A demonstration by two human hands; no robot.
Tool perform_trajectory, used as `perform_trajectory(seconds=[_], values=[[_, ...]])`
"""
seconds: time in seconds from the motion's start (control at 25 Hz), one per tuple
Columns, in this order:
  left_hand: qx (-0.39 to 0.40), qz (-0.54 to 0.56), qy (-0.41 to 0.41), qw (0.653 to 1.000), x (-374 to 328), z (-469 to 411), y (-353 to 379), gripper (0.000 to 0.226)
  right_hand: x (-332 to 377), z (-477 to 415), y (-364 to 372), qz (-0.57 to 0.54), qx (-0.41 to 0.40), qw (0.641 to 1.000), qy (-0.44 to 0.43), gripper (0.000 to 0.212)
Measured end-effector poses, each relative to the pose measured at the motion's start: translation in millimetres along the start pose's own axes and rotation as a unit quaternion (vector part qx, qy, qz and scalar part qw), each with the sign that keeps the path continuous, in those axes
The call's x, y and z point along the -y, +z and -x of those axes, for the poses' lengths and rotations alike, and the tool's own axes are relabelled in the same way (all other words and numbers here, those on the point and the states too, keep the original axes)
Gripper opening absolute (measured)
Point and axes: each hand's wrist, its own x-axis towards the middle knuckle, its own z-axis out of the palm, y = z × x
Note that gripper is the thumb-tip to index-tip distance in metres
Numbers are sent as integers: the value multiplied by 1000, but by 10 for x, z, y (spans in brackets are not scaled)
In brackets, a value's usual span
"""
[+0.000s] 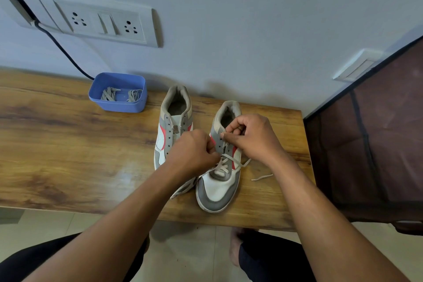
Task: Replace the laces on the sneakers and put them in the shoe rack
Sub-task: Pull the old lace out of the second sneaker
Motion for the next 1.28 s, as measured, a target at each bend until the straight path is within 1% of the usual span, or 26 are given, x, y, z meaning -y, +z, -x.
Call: perform_trajectory(seconds=[0.04, 0.08, 0.12, 0.16, 0.2, 0.24, 0.28, 0.32, 0.36, 0.4, 0.44, 0.48, 0.52, 0.6, 0.64, 0.68, 0.76, 0.8, 0.84, 0.92, 1.0, 1.04, 1.16, 1.2, 1.24, 1.28], values=[[22, -3, 5, 1000, 6, -1, -11, 17, 1, 0, 1, -2, 0, 1000, 0, 16], [71, 4, -3, 997, 20, -8, -39, 15, 2, 1, 1, -4, 0, 1000, -2, 16], [122, 17, -18, 992, 34, -8, -68, 17, 2, 5, -3, -4, 0, 1000, -4, 15], [145, 26, -30, 989, 50, -6, -87, 21, -1, 9, -8, -3, 0, 1000, -5, 15], [136, 27, -33, 990, 65, -15, -90, 27, -3, 12, -10, -3, 1, 1000, -5, 15], [100, 21, -26, 994, 68, -16, -79, 31, -2, 14, -10, -3, 1, 1000, -6, 15], [61, 9, -14, 998, 59, -14, -55, 33, 0, 19, -10, -4, 1, 1000, -7, 15], [44, 2, -4, 999, 45, -15, -45, 30, 2, 21, -11, -6, 1, 1000, -8, 15], [59, -1, 0, 998, 37, -16, -55, 26, 2, 24, -10, -10, 1, 1000, -8, 15], [100, 9, -4, 995, 37, -16, -78, 23, 3, 26, -6, -15, 2, 1000, -8, 15], [145, 23, -16, 989, 35, -9, -108, 23, 4, 30, -8, -16, 4, 1000, -8, 15], [170, 39, -29, 984, 38, 0, -129, 26, 5, 34, -10, -15, 6, 1000, -7, 15], [165, 48, -36, 984, 46, 3, -139, 29, 8, 37, -9, -13, 8, 1000, -7, 15], [101, 36, -28, 994, 40, 10, -100, 33, 11, 34, -5, -11, 8, 1000, -6, 15], [76, 25, -18, 997, 28, 17, -82, 30, 13, 34, -5, -9, 7, 1000, -6, 16], [78, 19, -10, 997, 17, 21, -87, 25, 12, 31, -5, -8, 6, 1000, -6, 16], [152, 21, -8, 988, 11, 28, -138, 19, 5, 33, -3, -7, 4, 1000, -11, 16], [189, 31, -17, 981, 15, 31, -158, 20, 3, 34, -6, -6, 5, 1000, -12, 16], [198, 41, -26, 979, 22, 34, -165, 23, 3, 35, -7, -6, 7, 1000, -11, 15], [145, 48, -35, 988, 42, 23, -121, 32, 5, 28, -1, -11, 8, 1000, -8, 15], [90, 31, -20, 995, 28, 26, -70, 28, 8, 24, 2, -11, 8, 1000, -4, 15], [96, 25, -14, 995, 21, 27, -76, 23, 8, 26, 2, -12, 7, 1000, -4, 15], [199, 36, -30, 979, 34, 38, -162, 17, 1, 36, -4, -14, 8, 1000, -5, 15], [201, 40, -34, 978, 44, 39, -170, 21, 3, 40, -7, -16, 9, 1000, -4, 15], [172, 35, -28, 984, 54, 32, -153, 26, 8, 38, -7, -17, 10, 1000, -3, 15], [124, 17, -12, 992, 51, 29, -121, 30, 11, 38, -7, -17, 10, 1000, -2, 15]])
